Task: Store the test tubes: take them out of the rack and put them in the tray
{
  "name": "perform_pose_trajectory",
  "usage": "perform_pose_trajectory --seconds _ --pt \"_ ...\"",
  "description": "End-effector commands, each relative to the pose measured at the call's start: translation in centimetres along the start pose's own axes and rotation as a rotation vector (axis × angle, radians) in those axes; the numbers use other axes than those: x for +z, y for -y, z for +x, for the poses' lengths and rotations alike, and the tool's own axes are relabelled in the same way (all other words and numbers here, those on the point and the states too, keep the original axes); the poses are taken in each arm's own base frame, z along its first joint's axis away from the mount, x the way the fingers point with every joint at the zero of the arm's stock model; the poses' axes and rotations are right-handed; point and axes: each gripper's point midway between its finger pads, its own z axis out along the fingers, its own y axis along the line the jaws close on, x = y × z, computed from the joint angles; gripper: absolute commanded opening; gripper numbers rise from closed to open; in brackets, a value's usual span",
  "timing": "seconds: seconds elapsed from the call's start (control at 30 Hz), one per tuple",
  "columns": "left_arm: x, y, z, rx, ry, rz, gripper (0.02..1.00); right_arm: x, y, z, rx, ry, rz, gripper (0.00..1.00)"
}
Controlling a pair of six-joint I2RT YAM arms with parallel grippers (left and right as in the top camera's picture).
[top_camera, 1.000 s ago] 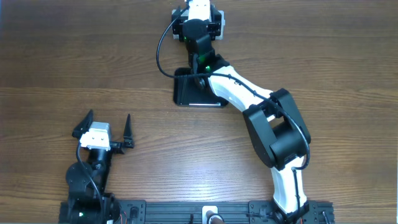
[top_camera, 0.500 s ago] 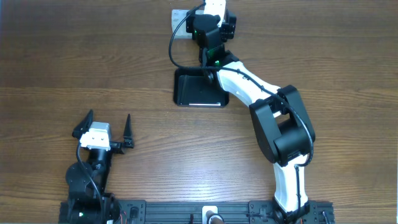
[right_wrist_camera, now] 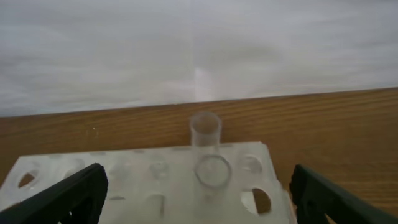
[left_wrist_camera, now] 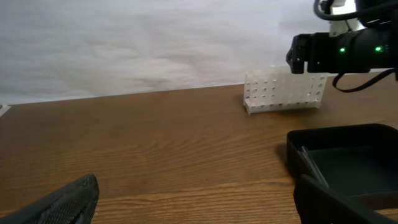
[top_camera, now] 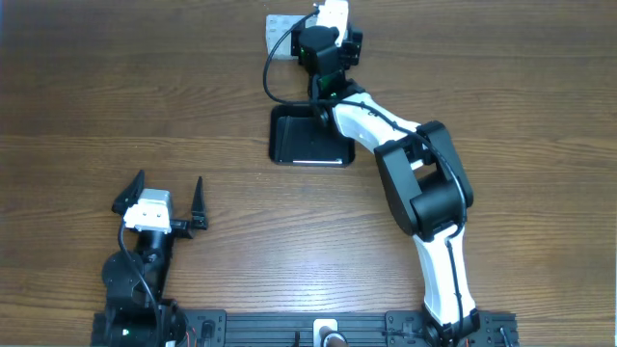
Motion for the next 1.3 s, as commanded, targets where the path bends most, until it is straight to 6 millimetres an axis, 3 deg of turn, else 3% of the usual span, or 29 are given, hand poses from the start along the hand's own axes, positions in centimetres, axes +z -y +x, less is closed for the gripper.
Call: perform_pose_trajectory --seconds 0.03,0.93,1.3 --pt "0.0 0.1 0.1 0.010 0.002 0.008 1.000 0.9 -0.3 -1.4 0.032 0.024 -0.014 0.919" --pt "0.0 0.1 0.1 0.010 0.002 0.008 1.000 2.2 1.4 0.1 0.055 0.015 0.020 0.847" --pt "0.0 0.1 0.1 0.010 0.002 0.008 1.000 2.1 0.9 0.1 0.035 0.013 -0.002 0.656"
